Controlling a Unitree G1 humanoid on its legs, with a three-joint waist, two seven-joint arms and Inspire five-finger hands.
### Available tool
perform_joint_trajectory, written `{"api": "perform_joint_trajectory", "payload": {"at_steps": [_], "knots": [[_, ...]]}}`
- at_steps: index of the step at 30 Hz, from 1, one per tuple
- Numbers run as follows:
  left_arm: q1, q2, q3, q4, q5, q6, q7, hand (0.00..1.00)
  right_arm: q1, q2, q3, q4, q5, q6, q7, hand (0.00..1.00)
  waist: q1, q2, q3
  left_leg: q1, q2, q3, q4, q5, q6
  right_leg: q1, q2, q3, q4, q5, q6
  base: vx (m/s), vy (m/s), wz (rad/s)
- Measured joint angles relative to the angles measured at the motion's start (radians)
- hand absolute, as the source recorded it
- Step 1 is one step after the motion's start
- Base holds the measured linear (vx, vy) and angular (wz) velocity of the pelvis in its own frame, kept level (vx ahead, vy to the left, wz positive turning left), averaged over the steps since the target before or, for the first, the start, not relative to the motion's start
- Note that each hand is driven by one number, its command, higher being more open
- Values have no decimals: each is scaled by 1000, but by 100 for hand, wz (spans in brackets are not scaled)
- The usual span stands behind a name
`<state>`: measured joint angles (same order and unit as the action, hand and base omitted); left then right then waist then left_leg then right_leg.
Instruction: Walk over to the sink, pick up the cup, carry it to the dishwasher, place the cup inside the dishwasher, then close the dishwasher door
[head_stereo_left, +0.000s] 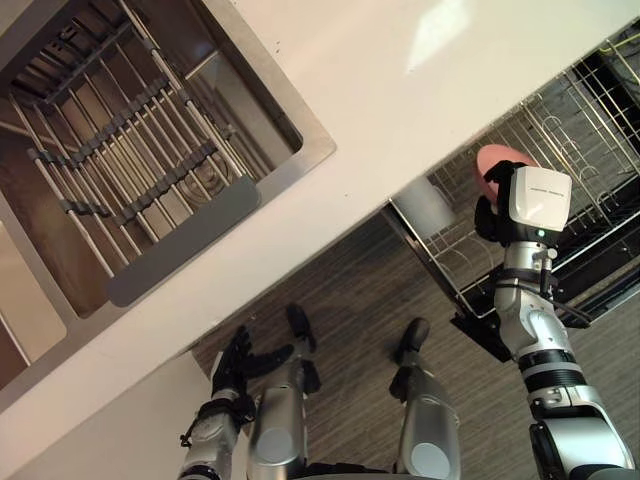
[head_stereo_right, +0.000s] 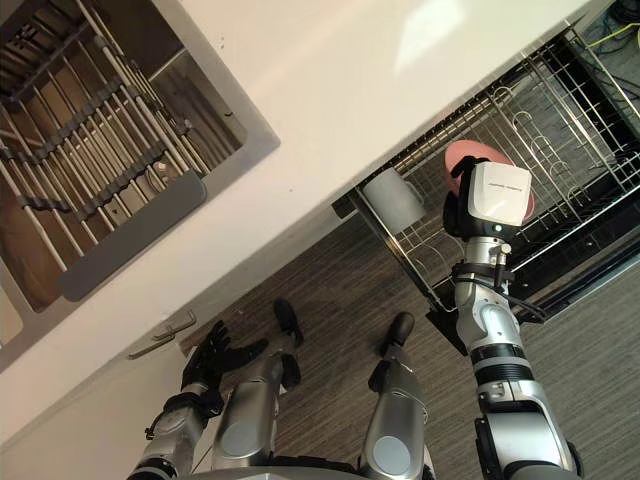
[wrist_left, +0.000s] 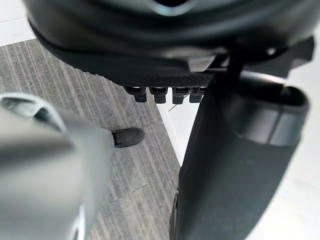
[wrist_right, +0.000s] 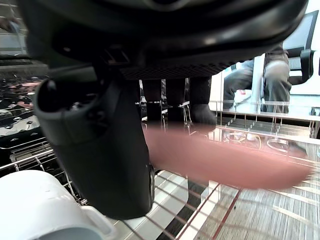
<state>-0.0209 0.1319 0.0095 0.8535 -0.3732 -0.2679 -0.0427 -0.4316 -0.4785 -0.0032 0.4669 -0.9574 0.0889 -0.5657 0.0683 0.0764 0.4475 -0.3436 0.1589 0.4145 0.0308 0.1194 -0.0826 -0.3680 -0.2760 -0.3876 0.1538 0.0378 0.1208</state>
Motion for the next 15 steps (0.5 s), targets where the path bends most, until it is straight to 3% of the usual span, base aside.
{"api": "perform_joint_trajectory", "payload": {"at_steps": [7, 11, 15], "knots": [[1, 3, -16, -40, 0, 12, -11, 100, 58, 18, -13, -116, 141, -8, 2, 100, 0, 3, 1, 53, -3, -1, -13, 0, 0, 47, 1, 2, -12, 0, 0, 5, 3, -3], [9, 0, -15, -44, 5, 21, -29, 100, 179, 88, -130, -346, 263, -94, 5, 100, -11, 2, 0, 109, -6, 7, -35, -1, -1, 91, 5, 6, -23, 0, 2, 8, 16, -9], [63, -22, 22, -61, 61, 46, -34, 100, 246, 139, -265, -410, 448, -172, 47, 100, -32, -16, -26, 181, -5, 24, -55, -5, -6, 149, 14, 18, -38, -3, 9, 28, 8, -14]]}}
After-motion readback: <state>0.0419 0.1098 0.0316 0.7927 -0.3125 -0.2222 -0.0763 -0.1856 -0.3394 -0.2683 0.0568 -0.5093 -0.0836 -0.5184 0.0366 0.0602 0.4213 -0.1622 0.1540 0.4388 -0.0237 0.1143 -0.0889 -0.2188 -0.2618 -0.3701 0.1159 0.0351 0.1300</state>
